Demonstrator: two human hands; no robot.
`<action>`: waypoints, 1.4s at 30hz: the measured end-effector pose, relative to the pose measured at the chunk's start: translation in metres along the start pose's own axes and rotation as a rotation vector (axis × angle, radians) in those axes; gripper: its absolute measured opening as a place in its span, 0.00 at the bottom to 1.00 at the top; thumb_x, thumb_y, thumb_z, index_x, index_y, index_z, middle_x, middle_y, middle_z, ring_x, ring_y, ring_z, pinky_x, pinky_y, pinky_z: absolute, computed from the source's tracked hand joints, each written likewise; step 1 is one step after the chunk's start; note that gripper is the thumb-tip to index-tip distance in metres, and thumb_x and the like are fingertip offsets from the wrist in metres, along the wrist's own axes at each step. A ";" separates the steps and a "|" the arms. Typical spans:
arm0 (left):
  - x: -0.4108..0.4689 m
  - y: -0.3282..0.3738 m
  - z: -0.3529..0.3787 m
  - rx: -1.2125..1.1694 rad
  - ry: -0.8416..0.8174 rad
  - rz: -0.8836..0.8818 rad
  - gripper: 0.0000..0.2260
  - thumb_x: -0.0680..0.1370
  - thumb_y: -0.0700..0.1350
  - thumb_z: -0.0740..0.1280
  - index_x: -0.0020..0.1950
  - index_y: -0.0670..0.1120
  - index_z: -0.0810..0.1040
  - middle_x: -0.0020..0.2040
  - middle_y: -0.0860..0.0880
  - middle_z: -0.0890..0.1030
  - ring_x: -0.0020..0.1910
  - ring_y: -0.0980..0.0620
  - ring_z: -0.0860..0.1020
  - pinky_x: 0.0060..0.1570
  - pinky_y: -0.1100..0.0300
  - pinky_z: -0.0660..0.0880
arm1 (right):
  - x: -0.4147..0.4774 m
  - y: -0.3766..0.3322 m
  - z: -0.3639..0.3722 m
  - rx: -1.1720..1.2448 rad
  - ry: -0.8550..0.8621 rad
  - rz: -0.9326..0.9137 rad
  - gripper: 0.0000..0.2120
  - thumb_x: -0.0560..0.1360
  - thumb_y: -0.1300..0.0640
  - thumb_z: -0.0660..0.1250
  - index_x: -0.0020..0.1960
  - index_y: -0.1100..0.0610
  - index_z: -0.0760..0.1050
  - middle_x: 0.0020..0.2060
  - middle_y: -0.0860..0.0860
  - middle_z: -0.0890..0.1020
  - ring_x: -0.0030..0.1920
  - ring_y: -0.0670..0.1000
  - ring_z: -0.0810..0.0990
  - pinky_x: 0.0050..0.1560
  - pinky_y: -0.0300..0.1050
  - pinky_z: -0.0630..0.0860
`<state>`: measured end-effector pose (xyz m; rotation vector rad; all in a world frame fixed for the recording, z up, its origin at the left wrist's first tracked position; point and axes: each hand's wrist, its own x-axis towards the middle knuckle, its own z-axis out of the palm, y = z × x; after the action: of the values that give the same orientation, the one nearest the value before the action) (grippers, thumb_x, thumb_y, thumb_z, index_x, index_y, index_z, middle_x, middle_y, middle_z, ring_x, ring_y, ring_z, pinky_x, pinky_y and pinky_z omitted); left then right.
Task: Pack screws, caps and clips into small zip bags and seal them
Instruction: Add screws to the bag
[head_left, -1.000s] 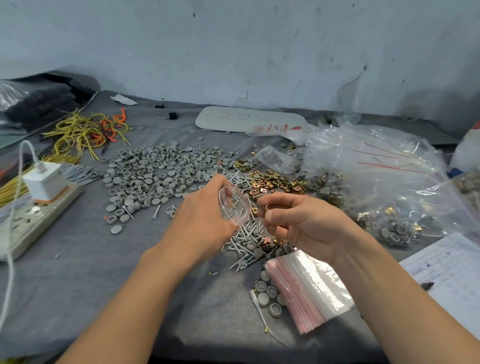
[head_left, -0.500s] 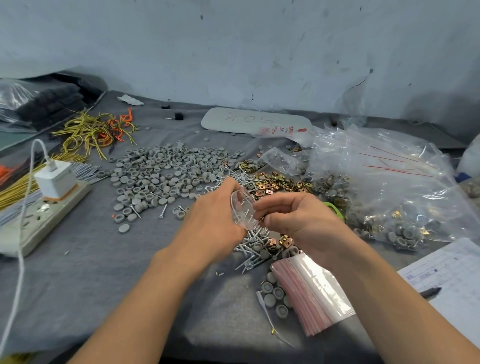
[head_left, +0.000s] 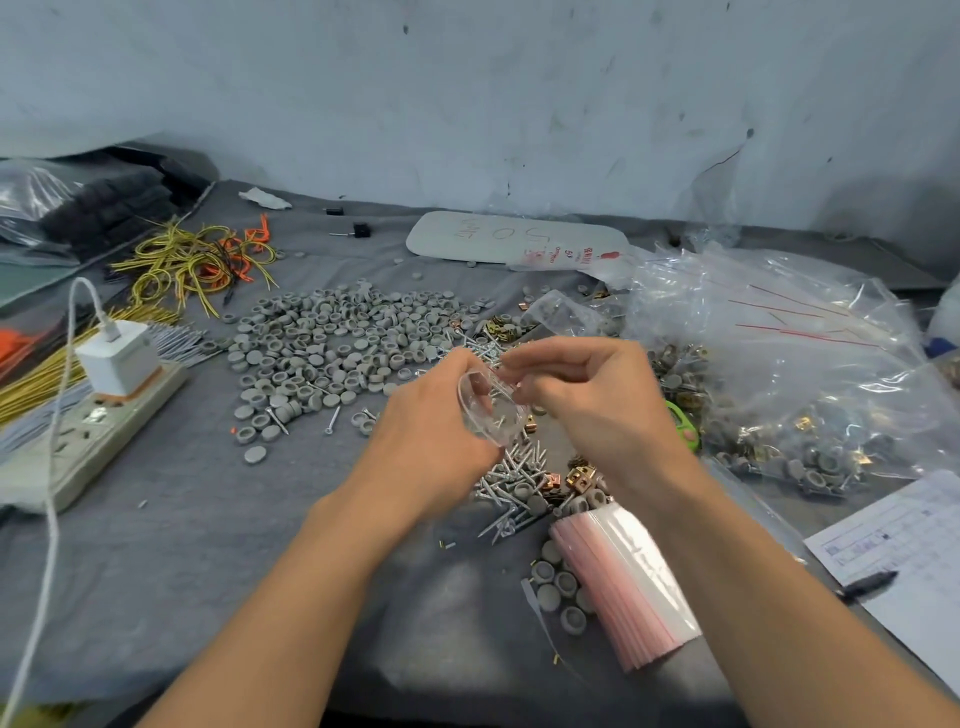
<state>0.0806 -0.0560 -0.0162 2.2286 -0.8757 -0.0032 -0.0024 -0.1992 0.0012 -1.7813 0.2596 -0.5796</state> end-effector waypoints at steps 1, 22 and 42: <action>0.000 -0.002 -0.002 -0.011 0.014 -0.002 0.16 0.70 0.52 0.77 0.51 0.57 0.72 0.46 0.59 0.82 0.45 0.58 0.79 0.40 0.64 0.72 | 0.003 0.001 -0.009 -0.020 0.037 0.016 0.18 0.73 0.72 0.70 0.45 0.50 0.88 0.40 0.47 0.89 0.43 0.47 0.88 0.43 0.36 0.81; -0.003 0.000 -0.006 0.037 0.032 -0.019 0.16 0.69 0.55 0.77 0.47 0.59 0.70 0.45 0.62 0.79 0.41 0.67 0.75 0.30 0.74 0.68 | 0.000 0.031 -0.027 -1.067 -0.414 0.185 0.08 0.74 0.61 0.68 0.44 0.48 0.82 0.39 0.44 0.82 0.39 0.43 0.79 0.33 0.38 0.74; -0.002 -0.002 -0.002 0.058 -0.007 -0.040 0.18 0.72 0.52 0.78 0.50 0.59 0.70 0.48 0.60 0.80 0.42 0.65 0.76 0.34 0.70 0.64 | 0.001 0.028 -0.026 -1.019 -0.156 0.171 0.12 0.77 0.64 0.65 0.42 0.47 0.72 0.41 0.49 0.82 0.42 0.52 0.80 0.43 0.50 0.80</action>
<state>0.0807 -0.0525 -0.0159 2.3010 -0.8454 -0.0045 -0.0113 -0.2299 -0.0202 -2.7254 0.6735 -0.1605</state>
